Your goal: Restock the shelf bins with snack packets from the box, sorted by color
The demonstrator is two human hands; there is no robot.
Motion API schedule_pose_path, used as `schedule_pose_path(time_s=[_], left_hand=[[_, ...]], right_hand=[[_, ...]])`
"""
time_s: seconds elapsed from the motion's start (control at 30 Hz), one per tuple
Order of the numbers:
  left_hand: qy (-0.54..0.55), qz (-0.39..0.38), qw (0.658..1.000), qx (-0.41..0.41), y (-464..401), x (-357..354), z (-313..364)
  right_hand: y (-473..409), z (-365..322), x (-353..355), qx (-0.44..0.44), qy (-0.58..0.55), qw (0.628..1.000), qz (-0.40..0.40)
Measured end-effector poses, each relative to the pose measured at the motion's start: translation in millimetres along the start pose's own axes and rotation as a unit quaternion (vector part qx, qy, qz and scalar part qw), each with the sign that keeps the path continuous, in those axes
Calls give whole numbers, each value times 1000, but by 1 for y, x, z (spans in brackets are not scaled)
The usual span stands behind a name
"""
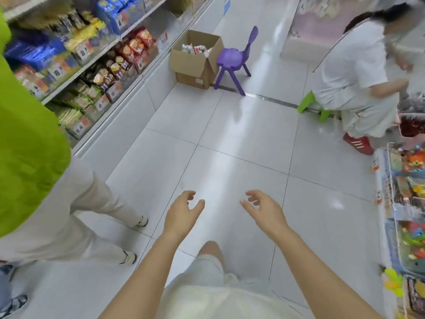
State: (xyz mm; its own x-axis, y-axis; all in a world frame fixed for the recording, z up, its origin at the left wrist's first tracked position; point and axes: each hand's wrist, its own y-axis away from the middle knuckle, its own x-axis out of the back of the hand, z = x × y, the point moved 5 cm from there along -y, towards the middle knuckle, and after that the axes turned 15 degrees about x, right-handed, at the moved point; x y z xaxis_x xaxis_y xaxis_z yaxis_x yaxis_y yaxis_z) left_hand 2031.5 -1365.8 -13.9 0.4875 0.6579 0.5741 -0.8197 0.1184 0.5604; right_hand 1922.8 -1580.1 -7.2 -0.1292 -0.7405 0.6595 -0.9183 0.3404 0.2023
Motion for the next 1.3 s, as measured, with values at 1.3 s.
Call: schedule_pose_path(time_s=[1.3], left_hand=[[13,87,992,89,-974,167,745]], right_hand=[[-1294,-120,302,161,135,971,-116]])
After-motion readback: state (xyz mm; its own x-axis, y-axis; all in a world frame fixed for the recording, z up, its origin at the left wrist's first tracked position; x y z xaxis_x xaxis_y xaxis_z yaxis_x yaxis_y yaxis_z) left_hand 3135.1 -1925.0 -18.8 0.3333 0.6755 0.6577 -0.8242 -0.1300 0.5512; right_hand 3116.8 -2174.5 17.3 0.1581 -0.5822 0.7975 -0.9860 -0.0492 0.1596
